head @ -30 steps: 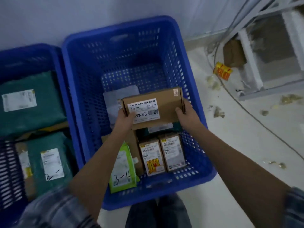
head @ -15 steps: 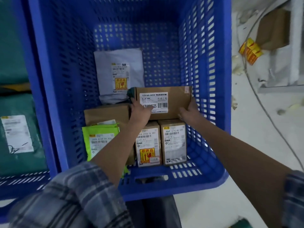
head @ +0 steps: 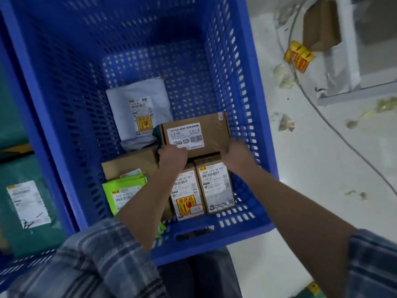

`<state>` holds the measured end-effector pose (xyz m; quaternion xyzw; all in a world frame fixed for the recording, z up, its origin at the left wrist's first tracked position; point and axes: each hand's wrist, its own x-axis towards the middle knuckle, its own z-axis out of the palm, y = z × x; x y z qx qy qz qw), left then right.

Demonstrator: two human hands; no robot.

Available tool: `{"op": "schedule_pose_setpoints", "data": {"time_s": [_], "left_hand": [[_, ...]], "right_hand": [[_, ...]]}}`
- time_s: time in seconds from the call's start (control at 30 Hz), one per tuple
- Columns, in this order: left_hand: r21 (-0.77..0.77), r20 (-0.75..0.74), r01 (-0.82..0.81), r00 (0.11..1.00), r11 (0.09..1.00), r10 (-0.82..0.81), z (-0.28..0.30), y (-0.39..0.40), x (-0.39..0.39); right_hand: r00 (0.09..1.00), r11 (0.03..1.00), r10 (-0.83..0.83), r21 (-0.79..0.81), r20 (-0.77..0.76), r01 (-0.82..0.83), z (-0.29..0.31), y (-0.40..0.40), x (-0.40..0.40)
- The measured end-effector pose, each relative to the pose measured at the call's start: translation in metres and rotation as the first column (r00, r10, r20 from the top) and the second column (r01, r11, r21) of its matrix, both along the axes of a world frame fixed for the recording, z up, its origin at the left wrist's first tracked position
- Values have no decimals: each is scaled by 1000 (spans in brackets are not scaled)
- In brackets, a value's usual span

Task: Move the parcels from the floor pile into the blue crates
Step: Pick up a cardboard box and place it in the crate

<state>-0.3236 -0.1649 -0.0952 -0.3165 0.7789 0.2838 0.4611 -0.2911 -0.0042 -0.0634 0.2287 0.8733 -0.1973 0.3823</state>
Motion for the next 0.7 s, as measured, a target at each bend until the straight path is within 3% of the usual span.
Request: {"op": "schedule_pose_setpoints", "data": {"time_s": [0.07, 0.13, 0.23, 0.33, 0.37, 0.43, 0.57, 0.63, 0.7], "left_hand": [[18, -19, 26, 999, 999, -26, 15, 3, 6], [32, -72, 114, 991, 993, -112, 34, 6, 12], [-35, -155, 294, 943, 955, -295, 70, 10, 19], [-90, -239, 423, 870, 902, -431, 103, 14, 27], [-97, -240, 398, 880, 912, -409, 113, 17, 28], [-115, -256, 386, 879, 915, -403, 126, 25, 30], [-36, -401, 314, 865, 949, -302, 147, 59, 50], [18, -505, 347, 812, 938, -291, 163, 84, 71], [-14, -587, 495, 699, 869, -408, 172, 112, 99]], "right_hand": [[976, 979, -173, -129, -130, 157, 23, -6, 18], [889, 906, -383, -290, -250, 309, 49, -8, 38], [709, 806, -591, -307, -385, 506, 88, 3, 74], [479, 621, -762, -282, -436, 731, 116, 21, 117], [411, 546, -808, -274, -422, 792, 122, 29, 133], [301, 381, -906, -259, -299, 888, 131, 44, 164], [78, 28, -975, -235, 208, 972, 134, 73, 236], [72, 2, -940, -206, 334, 979, 132, 78, 274], [43, -20, -936, -175, 350, 984, 127, 79, 312]]}}
